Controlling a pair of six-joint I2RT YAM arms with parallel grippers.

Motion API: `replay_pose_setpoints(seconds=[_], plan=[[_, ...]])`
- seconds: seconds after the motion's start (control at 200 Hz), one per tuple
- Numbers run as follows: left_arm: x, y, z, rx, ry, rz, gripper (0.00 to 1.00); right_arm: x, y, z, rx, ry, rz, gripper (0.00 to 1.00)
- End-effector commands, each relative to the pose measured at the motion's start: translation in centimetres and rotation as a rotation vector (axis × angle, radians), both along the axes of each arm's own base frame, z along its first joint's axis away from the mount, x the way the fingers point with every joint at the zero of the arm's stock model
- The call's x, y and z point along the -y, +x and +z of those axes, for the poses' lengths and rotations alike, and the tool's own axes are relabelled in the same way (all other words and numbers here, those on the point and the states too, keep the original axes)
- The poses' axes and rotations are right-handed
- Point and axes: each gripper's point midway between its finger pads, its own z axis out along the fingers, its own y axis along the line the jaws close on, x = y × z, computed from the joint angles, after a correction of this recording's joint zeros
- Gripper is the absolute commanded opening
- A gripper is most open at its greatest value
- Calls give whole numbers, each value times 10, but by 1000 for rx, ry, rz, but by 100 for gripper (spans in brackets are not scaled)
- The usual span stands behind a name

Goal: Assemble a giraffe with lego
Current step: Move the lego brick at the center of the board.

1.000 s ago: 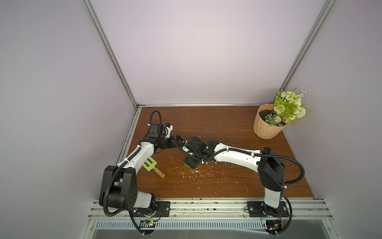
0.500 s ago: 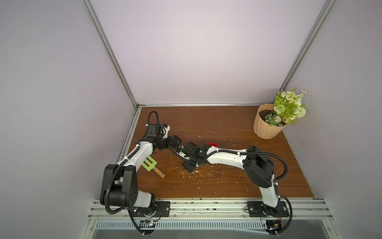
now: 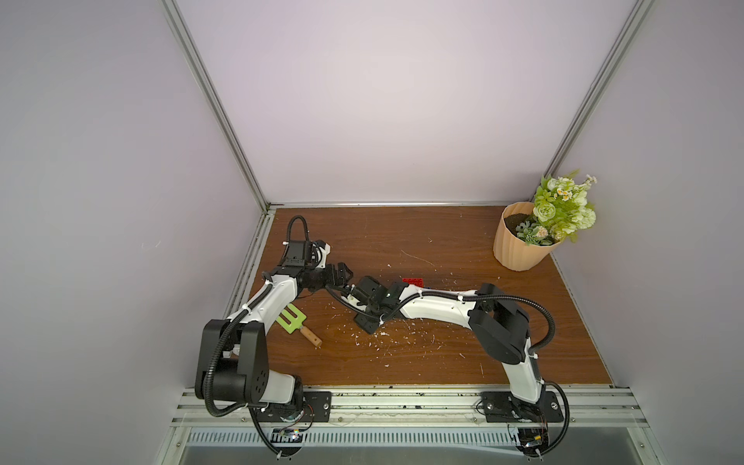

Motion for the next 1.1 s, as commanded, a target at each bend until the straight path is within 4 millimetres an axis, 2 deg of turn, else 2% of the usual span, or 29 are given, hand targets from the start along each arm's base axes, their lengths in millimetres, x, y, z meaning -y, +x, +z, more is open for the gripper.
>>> replay_pose_setpoints(seconds=[0.0, 0.215, 0.615, 0.726, 0.971, 1.091], plan=[[-1, 0, 1, -16, -15, 6, 100, -3, 2, -2, 25, -7, 11, 52], [-1, 0, 1, -14, -15, 6, 100, -2, 3, -3, 30, -14, 8, 50], [-1, 0, 1, -15, -18, 3, 100, -3, 5, 3, 39, -6, 4, 51], [-1, -1, 0, -18, -19, 3, 100, -3, 5, 3, 40, -3, 3, 47], [-1, 0, 1, -17, -20, 3, 100, -4, 5, 6, 39, 5, 4, 45], [0, 0, 1, -15, -22, 1, 100, -5, 4, 9, 39, 12, 4, 39]])
